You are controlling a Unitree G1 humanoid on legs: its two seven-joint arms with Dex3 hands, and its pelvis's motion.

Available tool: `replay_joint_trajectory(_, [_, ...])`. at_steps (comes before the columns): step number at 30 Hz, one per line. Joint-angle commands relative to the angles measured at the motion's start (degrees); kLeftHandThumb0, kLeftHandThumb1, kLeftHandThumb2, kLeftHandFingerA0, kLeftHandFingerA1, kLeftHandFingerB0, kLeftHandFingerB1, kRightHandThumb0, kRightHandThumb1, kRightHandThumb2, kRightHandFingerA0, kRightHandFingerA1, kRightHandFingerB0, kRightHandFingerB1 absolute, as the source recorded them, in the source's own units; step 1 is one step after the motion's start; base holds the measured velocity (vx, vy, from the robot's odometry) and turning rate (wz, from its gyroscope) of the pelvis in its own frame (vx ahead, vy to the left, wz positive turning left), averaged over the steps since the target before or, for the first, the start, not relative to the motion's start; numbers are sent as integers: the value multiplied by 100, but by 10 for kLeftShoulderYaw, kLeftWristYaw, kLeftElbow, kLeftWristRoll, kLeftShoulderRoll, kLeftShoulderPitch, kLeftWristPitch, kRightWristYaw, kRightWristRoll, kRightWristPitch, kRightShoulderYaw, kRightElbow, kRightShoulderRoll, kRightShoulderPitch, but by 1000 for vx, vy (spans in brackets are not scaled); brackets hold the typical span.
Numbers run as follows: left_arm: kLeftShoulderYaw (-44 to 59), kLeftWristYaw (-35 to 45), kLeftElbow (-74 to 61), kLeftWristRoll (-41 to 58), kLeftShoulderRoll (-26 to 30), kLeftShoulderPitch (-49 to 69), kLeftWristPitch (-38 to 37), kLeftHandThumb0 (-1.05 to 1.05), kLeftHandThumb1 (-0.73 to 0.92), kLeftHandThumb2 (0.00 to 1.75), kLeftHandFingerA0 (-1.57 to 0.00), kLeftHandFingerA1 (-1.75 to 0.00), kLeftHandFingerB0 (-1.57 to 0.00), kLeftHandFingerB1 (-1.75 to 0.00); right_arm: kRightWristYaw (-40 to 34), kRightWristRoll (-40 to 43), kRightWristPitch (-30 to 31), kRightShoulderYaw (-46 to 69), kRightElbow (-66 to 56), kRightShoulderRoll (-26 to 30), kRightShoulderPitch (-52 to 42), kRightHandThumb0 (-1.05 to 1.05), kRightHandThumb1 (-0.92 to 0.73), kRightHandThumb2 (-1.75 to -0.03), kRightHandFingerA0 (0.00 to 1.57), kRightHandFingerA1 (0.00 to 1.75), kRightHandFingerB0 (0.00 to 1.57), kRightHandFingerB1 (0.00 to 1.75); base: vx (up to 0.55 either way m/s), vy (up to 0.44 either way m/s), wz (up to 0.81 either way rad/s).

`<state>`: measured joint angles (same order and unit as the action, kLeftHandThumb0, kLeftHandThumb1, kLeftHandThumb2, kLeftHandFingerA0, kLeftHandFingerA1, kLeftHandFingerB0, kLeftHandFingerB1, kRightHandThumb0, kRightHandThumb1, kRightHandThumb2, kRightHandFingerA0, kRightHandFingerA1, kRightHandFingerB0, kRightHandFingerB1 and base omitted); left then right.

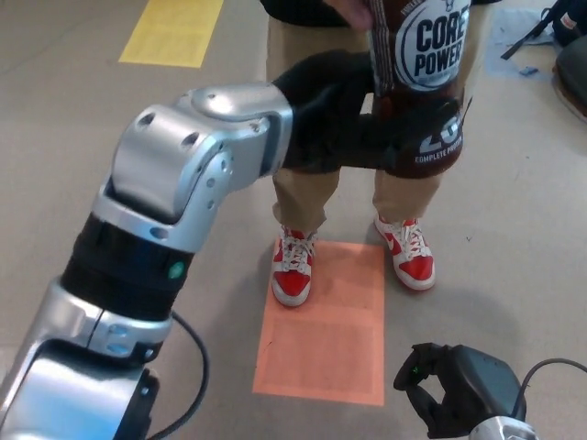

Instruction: The robot recieved a bottle of protein shake from a person using its left hand and then shake the protein up and down 2 two times and hand it back to the person

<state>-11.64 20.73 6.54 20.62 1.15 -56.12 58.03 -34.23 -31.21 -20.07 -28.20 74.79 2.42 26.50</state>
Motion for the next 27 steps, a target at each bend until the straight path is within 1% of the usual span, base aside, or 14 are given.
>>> replay_joint_trajectory(1, [8, -68, -42, -27, -30, -11, 59, -74, 46, 84, -14, -45, 0, -13, -9, -1, -18, 13, 13, 12, -13, -47, -53, -114, 106, 102, 89, 85, 0, 0, 0])
replay_joint_trajectory(2, [6, -88, -56, -42, -36, 2, 38, -69, 61, 59, -36, -38, -5, -21, -11, -2, -18, 12, 13, 12, -13, -48, -53, -114, 107, 102, 89, 85, 0, 0, 0])
replay_joint_trajectory(3, [6, -109, -70, -56, -44, 15, 20, -69, 61, 59, -36, -38, -5, -21, -13, -5, -18, 12, 13, 12, -12, -48, -53, -114, 107, 102, 89, 85, 0, 0, 0])
replay_joint_trajectory(4, [-1, -156, -89, -91, -66, 53, -63, -37, 76, 64, -97, -50, -30, -31, -11, -5, -17, 12, 14, 11, -11, -47, -53, -114, 106, 102, 89, 85, 0, 0, 0])
replay_joint_trajectory(5, [-7, -186, -98, -116, -80, 76, -118, -24, 83, 65, -110, -52, -44, -34, -10, -5, -18, 12, 14, 11, -11, -47, -53, -115, 107, 104, 89, 85, 0, 0, 0])
replay_joint_trajectory(6, [-11, -199, -99, -130, -86, 87, -147, -24, 83, 65, -110, -52, -44, -34, -10, -5, -20, 13, 14, 11, -12, -47, -53, -115, 107, 104, 89, 85, 0, 0, 0])
replay_joint_trajectory(8, [-21, -215, -91, -153, -87, 102, -197, -15, 85, 70, -114, -58, -78, -51, -12, -7, -20, 11, 14, 11, -14, -46, -53, -115, 109, 105, 89, 85, 0, 0, 0])
replay_joint_trajectory(10, [-30, -220, -88, -170, -78, 103, -217, -18, 86, 68, -114, -61, -86, -59, -15, -7, -22, 11, 14, 12, -14, -46, -53, -115, 109, 106, 90, 86, 0, 0, 0])
replay_joint_trajectory(12, [-34, -220, -82, -178, -72, 103, -228, -22, 86, 66, -115, -69, -83, -77, -12, -5, -22, 13, 14, 12, -15, -46, -53, -114, 108, 105, 89, 86, 0, 0, 0])
replay_joint_trajectory(14, [-30, -220, -79, -177, -71, 107, -236, -22, 85, 66, -114, -68, -84, -74, -5, -3, -21, 14, 14, 11, -14, -48, -56, -109, 107, 104, 89, 81, 0, 0, 0])
replay_joint_trajectory(16, [-29, -219, -76, -177, -72, 108, -243, -22, 84, 65, -115, -68, -85, -76, -4, -2, -19, 15, 14, 11, -12, -47, -53, -113, 106, 103, 89, 84, 0, 0, 0])
replay_joint_trajectory(18, [-23, -216, -71, -173, -73, 114, -255, -20, 83, 66, -117, -68, -82, -91, -5, -2, -21, 15, 14, 10, -9, -48, -53, -113, 105, 102, 88, 85, 0, 0, 0])
replay_joint_trajectory(22, [-17, -219, -67, -173, -71, 124, -255, -20, 82, 66, -117, -68, -79, -98, -10, -5, -20, 13, 14, 9, -6, -47, -53, -114, 106, 103, 89, 85, 0, 0, 0])
replay_joint_trajectory(27, [-28, -228, -54, -200, -43, 211, -308, -23, 85, 66, -117, -73, -68, -102, -17, -12, -24, 7, 13, 12, -8, -49, -53, -113, 104, 102, 88, 87, 0, 0, 0])
